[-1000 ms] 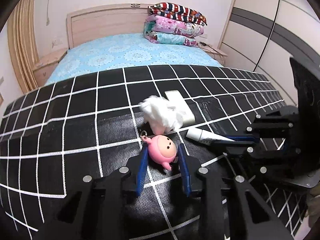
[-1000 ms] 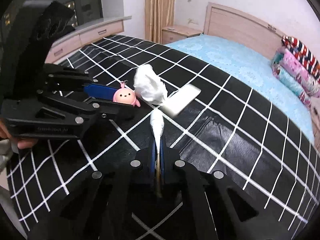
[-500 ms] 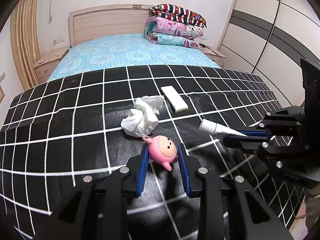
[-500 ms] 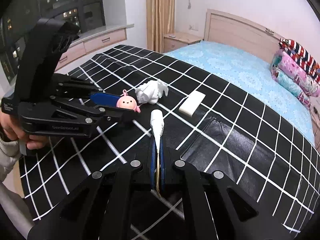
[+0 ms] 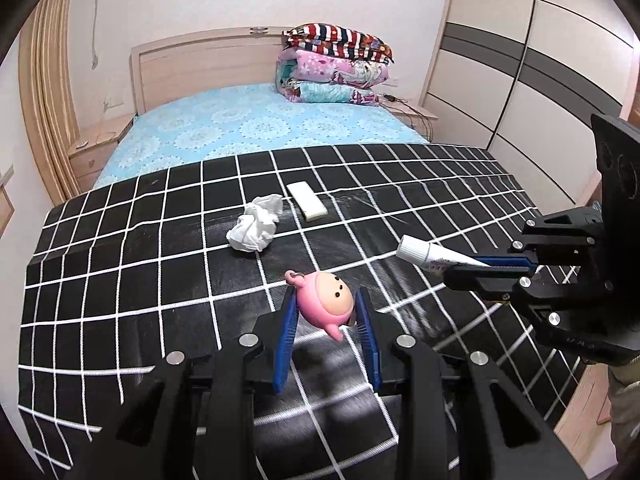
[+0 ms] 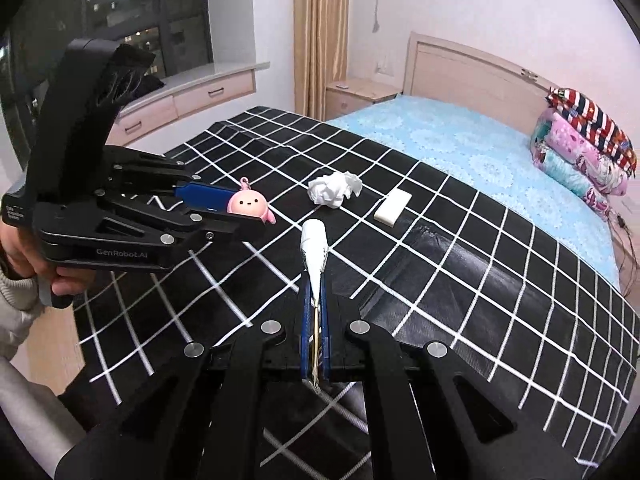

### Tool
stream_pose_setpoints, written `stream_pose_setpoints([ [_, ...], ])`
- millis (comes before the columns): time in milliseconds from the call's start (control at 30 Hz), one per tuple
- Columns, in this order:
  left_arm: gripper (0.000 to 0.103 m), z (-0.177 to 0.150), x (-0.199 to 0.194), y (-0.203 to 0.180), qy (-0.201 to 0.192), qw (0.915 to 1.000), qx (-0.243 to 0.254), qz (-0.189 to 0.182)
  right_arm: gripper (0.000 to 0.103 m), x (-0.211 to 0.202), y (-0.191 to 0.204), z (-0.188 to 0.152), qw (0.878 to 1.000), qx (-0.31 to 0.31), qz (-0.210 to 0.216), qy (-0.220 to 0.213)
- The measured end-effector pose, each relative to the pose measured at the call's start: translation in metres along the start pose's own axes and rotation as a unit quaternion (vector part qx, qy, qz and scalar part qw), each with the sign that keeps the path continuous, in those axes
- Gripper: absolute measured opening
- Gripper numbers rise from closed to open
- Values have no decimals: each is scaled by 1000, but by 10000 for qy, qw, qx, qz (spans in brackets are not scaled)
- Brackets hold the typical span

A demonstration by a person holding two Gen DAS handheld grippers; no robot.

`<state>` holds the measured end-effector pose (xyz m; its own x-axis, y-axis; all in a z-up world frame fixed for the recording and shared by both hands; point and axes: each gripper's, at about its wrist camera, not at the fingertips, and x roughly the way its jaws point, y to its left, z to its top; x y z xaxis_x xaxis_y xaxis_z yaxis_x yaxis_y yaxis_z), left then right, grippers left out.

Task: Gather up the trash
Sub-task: 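Carry the pink doll and toothpaste tube over the bin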

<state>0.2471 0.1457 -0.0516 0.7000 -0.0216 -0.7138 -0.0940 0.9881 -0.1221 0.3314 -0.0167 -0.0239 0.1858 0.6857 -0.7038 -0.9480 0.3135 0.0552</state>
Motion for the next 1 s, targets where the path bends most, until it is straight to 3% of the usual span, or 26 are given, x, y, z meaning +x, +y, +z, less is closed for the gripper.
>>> stream_pose_setpoints([
  [533,28,-20,-64,-51,-254,9989,347,-189,5,-70,32,-26,9994,72,34,-336],
  [1000,28,-65,-98,-93,-226,9956,703,-571,5,-107,55,-65,9966,731,-14,-372],
])
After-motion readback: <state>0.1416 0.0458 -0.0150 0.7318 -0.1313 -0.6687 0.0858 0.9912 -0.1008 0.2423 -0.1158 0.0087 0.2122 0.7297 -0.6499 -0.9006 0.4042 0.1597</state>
